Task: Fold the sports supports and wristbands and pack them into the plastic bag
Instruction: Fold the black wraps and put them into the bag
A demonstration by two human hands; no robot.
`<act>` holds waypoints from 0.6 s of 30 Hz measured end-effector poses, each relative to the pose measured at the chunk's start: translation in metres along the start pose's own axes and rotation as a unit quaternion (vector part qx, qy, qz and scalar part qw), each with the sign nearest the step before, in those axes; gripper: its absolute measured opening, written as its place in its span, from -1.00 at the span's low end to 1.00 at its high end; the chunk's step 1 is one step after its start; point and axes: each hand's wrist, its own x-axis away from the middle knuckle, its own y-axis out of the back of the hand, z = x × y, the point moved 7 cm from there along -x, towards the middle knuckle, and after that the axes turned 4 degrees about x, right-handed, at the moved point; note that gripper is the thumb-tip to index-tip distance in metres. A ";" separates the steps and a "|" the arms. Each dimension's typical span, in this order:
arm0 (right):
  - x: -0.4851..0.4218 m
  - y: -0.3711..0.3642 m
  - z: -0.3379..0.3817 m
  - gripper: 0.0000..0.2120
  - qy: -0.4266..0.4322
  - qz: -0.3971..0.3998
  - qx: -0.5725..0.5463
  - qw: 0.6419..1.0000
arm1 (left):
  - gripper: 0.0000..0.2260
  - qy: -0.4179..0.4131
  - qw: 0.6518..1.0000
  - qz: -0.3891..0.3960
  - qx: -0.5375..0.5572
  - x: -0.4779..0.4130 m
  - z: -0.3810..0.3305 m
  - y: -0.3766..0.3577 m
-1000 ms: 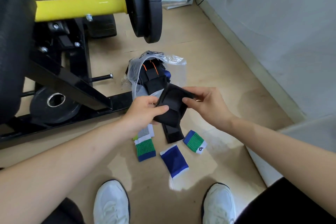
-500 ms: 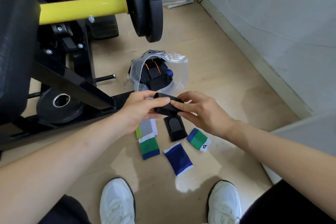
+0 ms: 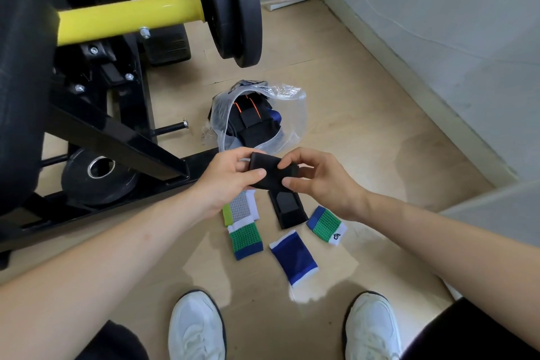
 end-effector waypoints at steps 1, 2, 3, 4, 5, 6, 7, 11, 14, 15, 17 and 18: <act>-0.001 0.001 0.000 -0.83 -0.007 -0.009 -0.009 1.000 | -0.71 -0.004 1.000 -0.005 -0.005 -0.001 0.000 -0.001; -0.003 0.003 -0.001 -0.82 -0.012 -0.016 -0.016 1.000 | -0.71 -0.013 0.999 -0.019 -0.023 -0.001 -0.002 0.000; -0.004 0.005 -0.003 -0.82 -0.017 -0.022 -0.020 0.999 | -0.70 -0.027 0.997 -0.043 -0.056 -0.002 -0.003 0.003; -0.006 0.006 -0.004 -0.82 -0.021 -0.027 -0.021 0.999 | -0.69 -0.046 0.991 -0.072 -0.098 -0.003 -0.007 0.008; -0.008 0.008 -0.006 -0.82 -0.024 -0.034 -0.020 0.999 | -0.69 -0.068 0.982 -0.101 -0.143 -0.003 -0.011 0.013; -0.010 0.009 -0.007 -0.82 -0.026 -0.041 -0.019 0.999 | -0.70 -0.091 0.971 -0.124 -0.185 -0.002 -0.016 0.019; -0.014 0.010 -0.008 -0.82 -0.027 -0.049 -0.020 0.998 | -0.72 -0.114 0.958 -0.145 -0.219 -0.002 -0.021 0.024; -0.035 0.017 -0.010 -0.81 -0.030 -0.091 -0.022 0.995 | -0.79 -0.194 0.909 -0.223 -0.294 0.000 -0.040 0.048; -0.059 0.019 -0.013 -0.80 -0.023 -0.134 0.006 0.991 | -0.72 -0.209 0.880 -0.227 -0.361 -0.006 -0.041 0.056; -0.068 0.018 -0.016 -0.79 -0.022 -0.150 0.017 0.988 | -0.67 -0.189 0.878 -0.205 -0.389 -0.012 -0.038 0.056; -0.086 0.011 -0.022 -0.79 -0.024 -0.173 0.023 0.984 | -0.57 -0.138 0.875 -0.169 -0.432 -0.024 -0.030 0.057; -0.096 0.006 -0.026 -0.79 -0.027 -0.182 0.017 0.983 | -0.54 -0.124 0.874 -0.164 -0.441 -0.029 -0.029 0.060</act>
